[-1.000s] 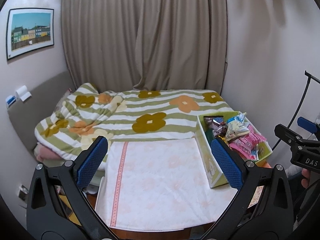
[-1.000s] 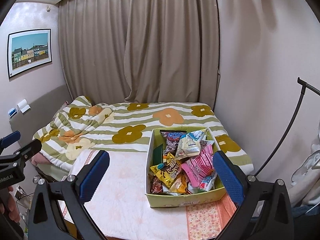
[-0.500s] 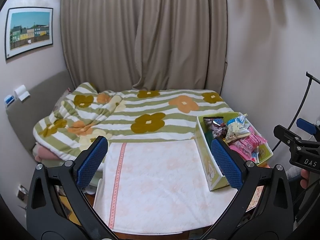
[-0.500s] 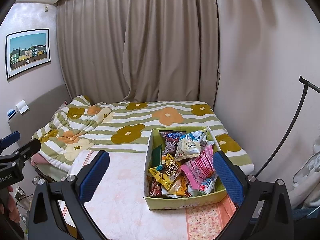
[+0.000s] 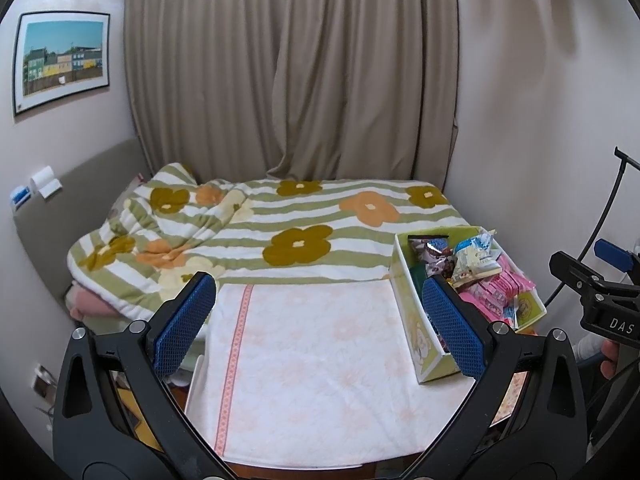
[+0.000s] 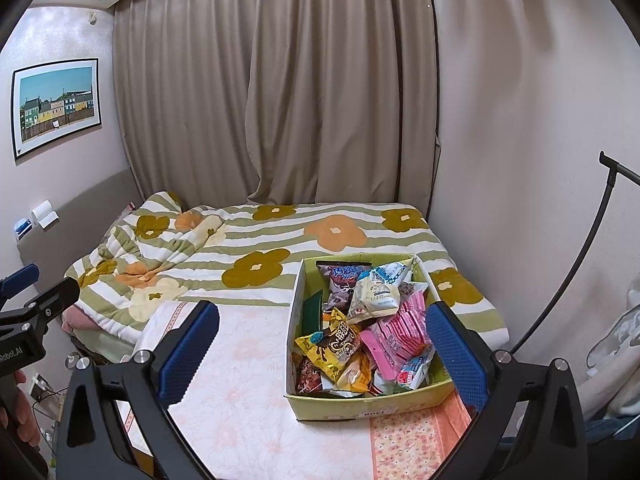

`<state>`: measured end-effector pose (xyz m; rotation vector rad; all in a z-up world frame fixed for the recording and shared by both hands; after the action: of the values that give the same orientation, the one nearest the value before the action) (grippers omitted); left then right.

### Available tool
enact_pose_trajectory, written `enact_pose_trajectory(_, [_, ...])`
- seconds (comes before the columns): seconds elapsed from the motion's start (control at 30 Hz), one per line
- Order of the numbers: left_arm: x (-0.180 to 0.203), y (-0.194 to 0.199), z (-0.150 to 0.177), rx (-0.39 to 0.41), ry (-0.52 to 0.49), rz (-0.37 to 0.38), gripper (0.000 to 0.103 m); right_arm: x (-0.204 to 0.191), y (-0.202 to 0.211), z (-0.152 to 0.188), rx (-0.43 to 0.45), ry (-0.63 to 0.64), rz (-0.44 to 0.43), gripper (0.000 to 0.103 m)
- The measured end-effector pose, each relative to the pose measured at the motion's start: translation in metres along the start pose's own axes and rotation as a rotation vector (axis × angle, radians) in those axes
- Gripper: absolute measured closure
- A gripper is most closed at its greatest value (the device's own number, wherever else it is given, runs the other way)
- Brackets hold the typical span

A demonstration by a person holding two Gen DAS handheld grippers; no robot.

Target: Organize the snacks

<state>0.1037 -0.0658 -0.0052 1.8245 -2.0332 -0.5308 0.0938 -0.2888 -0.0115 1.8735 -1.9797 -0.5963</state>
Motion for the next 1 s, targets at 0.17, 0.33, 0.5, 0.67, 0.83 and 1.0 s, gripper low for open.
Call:
enact_pose_trajectory(0.17, [0.001,0.001,0.002,-0.002,0.002,-0.006,0.0,0.001,-0.001,0.0,0.0,0.0,-0.001,0.0])
enact_pose_trajectory(0.33, [0.001,0.004,0.002,-0.001,0.004,-0.024,0.0,0.0,-0.001,0.0,0.0,-0.001,-0.003,0.0])
enact_pose_trajectory(0.5, [0.006,0.007,0.003,0.004,-0.001,-0.027,0.0,-0.001,0.001,0.0,-0.003,-0.003,-0.004,0.0])
enact_pose_trajectory(0.67, [0.006,0.011,0.003,0.015,-0.012,-0.043,0.0,-0.001,0.004,0.002,0.0,-0.005,-0.012,0.0])
enact_pose_trajectory(0.83, [0.007,0.019,0.002,0.046,-0.024,-0.062,0.0,-0.004,0.01,0.004,0.007,-0.002,-0.021,0.0])
enact_pose_trajectory(1.0, [0.005,0.022,0.005,0.052,-0.02,-0.063,0.0,-0.008,0.011,0.005,0.001,-0.002,-0.027,0.0])
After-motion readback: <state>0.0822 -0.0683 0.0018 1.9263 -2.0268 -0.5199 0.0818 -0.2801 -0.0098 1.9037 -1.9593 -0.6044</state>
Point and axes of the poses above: each gripper's, at about its wrist camera, not at the fingertips, and y roughly against the way its jaws point, x to its right, z to its underside, the point moved 9 cm from there along -y, roughly the way its jaws point, and after that the axes turned 2 degrees about -x, right-handed, at the moved point
